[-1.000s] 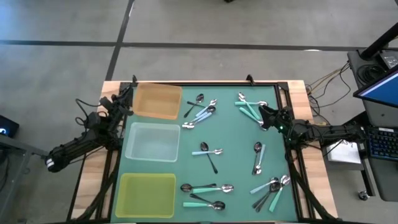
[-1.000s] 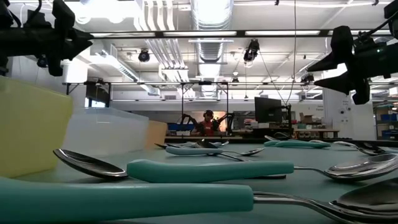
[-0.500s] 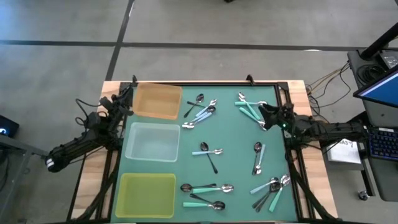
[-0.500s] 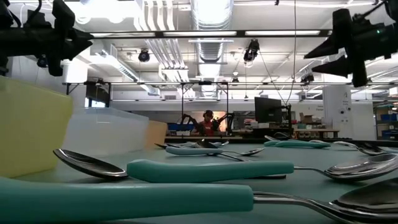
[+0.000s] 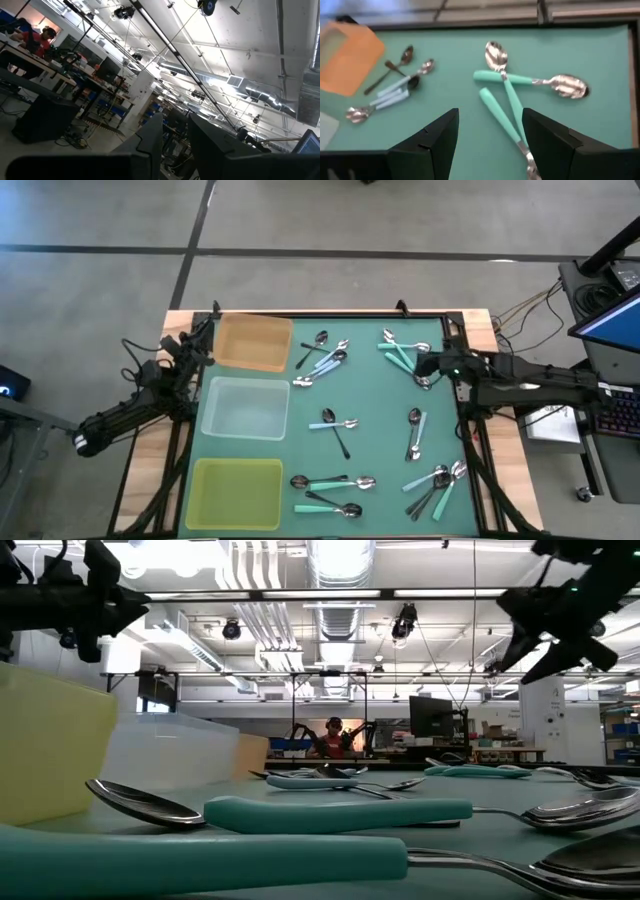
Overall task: Sort silverware by color (type)
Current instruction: Put the green spoon into the orange bin
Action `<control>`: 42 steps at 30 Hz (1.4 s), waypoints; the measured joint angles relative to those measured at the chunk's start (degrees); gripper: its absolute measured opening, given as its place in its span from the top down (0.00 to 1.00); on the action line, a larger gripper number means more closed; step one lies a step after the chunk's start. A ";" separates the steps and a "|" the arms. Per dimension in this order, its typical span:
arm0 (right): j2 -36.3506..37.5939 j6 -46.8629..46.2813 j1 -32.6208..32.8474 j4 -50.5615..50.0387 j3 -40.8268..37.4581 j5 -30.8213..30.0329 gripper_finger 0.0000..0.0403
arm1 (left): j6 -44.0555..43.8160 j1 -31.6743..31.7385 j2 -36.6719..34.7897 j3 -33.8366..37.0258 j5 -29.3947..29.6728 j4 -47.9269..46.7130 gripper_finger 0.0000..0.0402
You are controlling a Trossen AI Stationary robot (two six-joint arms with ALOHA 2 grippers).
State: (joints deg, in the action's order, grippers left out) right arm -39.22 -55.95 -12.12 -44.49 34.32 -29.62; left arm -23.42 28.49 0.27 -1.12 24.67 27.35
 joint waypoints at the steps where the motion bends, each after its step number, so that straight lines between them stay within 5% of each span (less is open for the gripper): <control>1: -2.04 0.35 -0.84 0.01 0.93 1.11 0.48 | -0.02 0.00 0.00 -0.01 -0.02 0.00 0.81; 14: -22.31 2.89 -13.61 -0.46 4.97 17.33 0.48 | 0.00 0.00 0.01 -0.01 -0.02 -0.02 0.81; 36: -43.20 14.95 -26.28 13.58 5.54 17.43 0.49 | 0.00 0.00 0.00 -0.01 -0.02 -0.05 0.81; 42: -46.64 15.16 -26.25 14.50 5.54 17.84 0.63 | -0.01 0.00 0.00 -0.01 -0.02 -0.04 0.81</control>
State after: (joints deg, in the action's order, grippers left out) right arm -85.86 -40.79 -38.37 -29.99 39.86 -11.77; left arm -23.43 28.49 0.27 -1.13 24.64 27.31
